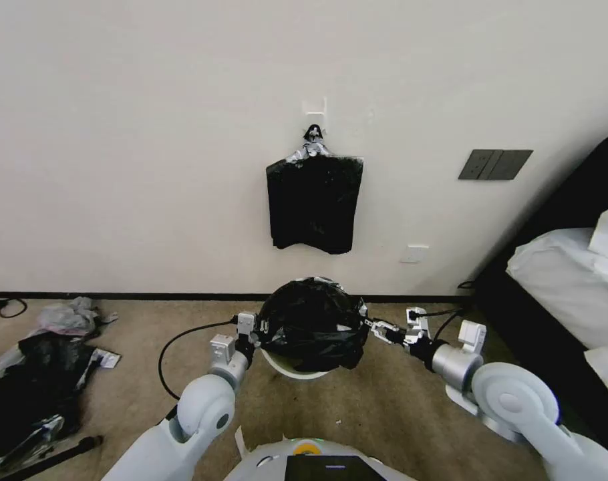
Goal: Place a trash bag onto the trash bin.
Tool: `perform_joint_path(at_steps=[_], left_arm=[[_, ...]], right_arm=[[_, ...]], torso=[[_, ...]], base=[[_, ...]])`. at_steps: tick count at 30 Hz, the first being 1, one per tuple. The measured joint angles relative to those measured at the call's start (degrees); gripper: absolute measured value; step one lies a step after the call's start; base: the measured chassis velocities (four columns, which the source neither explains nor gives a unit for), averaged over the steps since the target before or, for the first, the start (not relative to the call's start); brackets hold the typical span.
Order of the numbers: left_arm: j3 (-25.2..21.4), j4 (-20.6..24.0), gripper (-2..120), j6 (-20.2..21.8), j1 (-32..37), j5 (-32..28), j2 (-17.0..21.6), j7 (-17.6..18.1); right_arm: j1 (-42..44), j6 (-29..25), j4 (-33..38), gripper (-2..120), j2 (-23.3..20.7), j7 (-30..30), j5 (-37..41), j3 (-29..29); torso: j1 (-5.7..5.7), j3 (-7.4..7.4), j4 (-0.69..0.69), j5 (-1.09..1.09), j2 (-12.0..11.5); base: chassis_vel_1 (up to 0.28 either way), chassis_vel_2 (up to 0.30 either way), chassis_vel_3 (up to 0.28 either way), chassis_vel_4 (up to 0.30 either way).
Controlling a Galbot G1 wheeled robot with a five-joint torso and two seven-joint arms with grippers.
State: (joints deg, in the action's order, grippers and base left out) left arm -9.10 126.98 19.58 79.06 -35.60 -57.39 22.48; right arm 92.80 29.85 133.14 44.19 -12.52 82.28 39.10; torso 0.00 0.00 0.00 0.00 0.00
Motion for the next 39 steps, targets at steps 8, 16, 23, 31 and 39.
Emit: perform_joint_path(at_steps=[8,16,23,31,39], left_arm=[[-0.4,-0.26,1,-0.04,-0.51,-0.58,0.12,0.07],[-0.73,-0.34,1,-0.09,-0.64,-1.76,0.0,0.43],[-1.57,-0.32,1,-0.1,-0.79,-6.0,-0.73,1.89],[-2.75,-0.1,1,-0.1,-0.96,-10.41,-1.23,2.74],[-4.03,0.54,1,0.35,-1.51,-16.67,-2.21,4.68]], right_arm=[[0.23,-0.02,0.12,24,0.99,0.08,-0.37,-1.09],[-0.13,-0.32,0.05,6,1.84,0.1,-0.85,-1.55],[-0.08,-0.39,-0.17,1,2.94,-0.15,-1.82,-2.17],[0.17,0.08,-1.86,1,3.94,-0.51,-3.0,-3.12],[0.8,1.1,-3.79,4,6.27,1.59,-6.96,-7.37]], torso=[[0.0,0.0,0.0,0.0,0.0],[0.0,0.0,0.0,0.0,0.0],[0.0,0.0,0.0,0.0,0.0],[0.0,0.0,0.0,0.01,0.0],[0.0,0.0,0.0,0.0,0.0]], base=[[0.0,0.0,0.0,0.0],[0.0,0.0,0.0,0.0],[0.0,0.0,0.0,0.0],[0.0,0.0,0.0,0.0],[0.0,0.0,0.0,0.0]])
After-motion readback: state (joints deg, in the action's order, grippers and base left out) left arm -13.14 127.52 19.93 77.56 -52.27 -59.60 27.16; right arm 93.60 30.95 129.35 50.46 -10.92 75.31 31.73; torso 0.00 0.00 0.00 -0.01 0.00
